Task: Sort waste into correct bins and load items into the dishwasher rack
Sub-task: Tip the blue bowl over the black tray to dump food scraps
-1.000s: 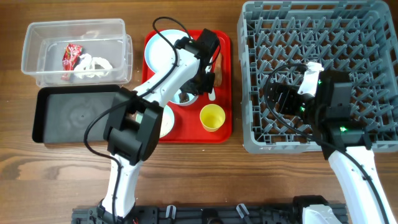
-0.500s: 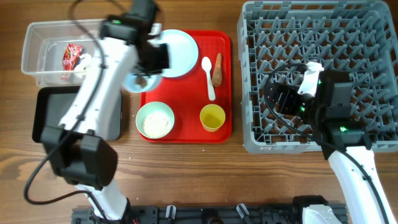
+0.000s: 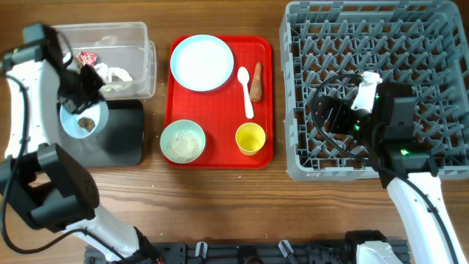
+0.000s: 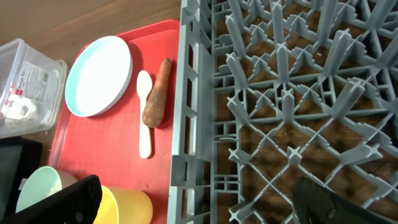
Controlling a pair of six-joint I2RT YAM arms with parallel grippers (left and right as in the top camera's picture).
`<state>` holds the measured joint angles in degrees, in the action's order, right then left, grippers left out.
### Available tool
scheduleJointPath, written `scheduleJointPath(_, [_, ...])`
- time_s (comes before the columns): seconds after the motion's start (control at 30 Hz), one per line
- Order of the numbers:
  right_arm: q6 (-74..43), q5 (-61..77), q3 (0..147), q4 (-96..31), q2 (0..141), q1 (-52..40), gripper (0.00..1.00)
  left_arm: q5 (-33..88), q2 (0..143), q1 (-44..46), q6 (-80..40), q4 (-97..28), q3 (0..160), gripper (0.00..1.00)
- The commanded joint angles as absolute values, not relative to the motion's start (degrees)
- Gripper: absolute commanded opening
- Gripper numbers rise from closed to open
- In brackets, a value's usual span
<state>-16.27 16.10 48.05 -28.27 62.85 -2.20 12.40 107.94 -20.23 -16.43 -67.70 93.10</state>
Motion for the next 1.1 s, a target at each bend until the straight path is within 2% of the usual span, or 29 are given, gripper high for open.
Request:
scheduleJointPath(0.0, [-16.7,16.8,49.2,-27.9,63.4,-2.2,1.00,27.8,106.9,-23.7,-12.2,-63.1,88.0,0.04])
scheduleJointPath(0.3, [-16.8,16.9,49.2,-28.0,63.4,-2.2,1.00,54.3,106.9,-32.9,1.0,-63.7,86.2,0.04])
scheduleJointPath(0.7, [-17.1,16.9,49.2,-28.0,63.4,-2.2,1.00,67.7,109.4,-47.6,4.3,-63.4,86.2,0.04])
scheduleJointPath(1.07, [-17.2,16.9,49.2,-28.0,63.4,-2.2,1.00,83.0,116.8,-49.3,4.3,-67.2,86.2,0.04])
